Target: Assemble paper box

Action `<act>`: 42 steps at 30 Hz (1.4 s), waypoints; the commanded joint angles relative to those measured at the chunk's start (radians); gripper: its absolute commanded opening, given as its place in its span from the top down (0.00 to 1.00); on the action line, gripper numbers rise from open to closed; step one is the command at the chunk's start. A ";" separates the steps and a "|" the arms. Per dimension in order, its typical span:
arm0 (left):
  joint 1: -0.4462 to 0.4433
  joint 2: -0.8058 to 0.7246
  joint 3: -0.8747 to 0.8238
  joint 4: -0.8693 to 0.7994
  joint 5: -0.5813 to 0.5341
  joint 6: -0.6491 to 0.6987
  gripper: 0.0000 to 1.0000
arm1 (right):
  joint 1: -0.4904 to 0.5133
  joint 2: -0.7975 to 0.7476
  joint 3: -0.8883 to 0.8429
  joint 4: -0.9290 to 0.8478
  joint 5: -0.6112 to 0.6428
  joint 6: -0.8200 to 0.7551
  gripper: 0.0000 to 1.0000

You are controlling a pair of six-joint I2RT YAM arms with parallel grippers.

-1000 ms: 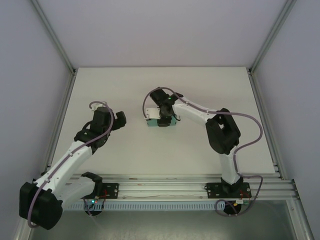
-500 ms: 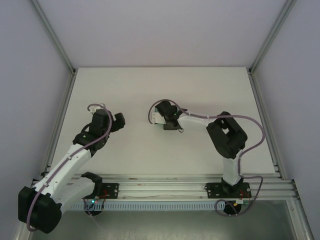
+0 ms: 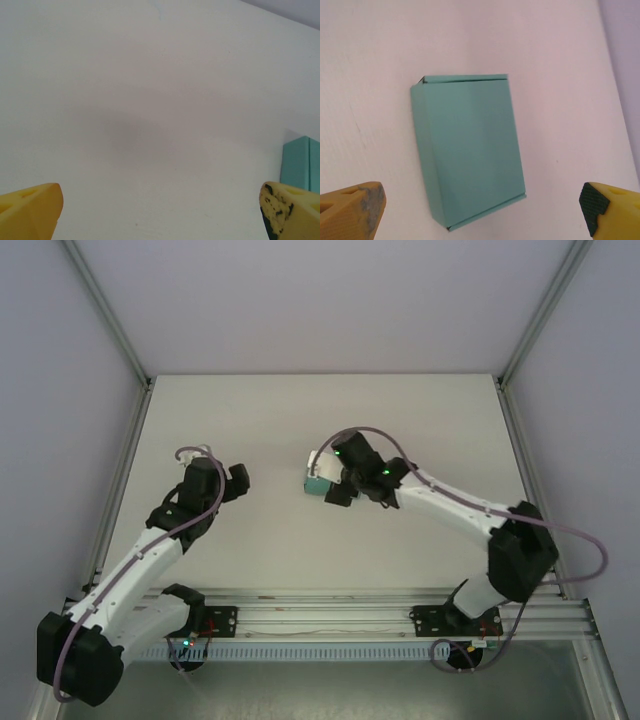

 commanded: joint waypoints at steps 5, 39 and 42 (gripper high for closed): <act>0.174 0.161 -0.024 0.317 -0.073 0.203 0.00 | -0.283 -0.248 -0.241 0.237 0.006 0.582 0.00; 0.295 0.562 -0.343 1.317 0.031 0.426 0.00 | -0.783 0.018 -0.725 1.172 0.051 0.893 0.00; 0.294 0.562 -0.342 1.313 0.030 0.426 0.00 | -0.783 0.018 -0.722 1.166 0.051 0.894 0.00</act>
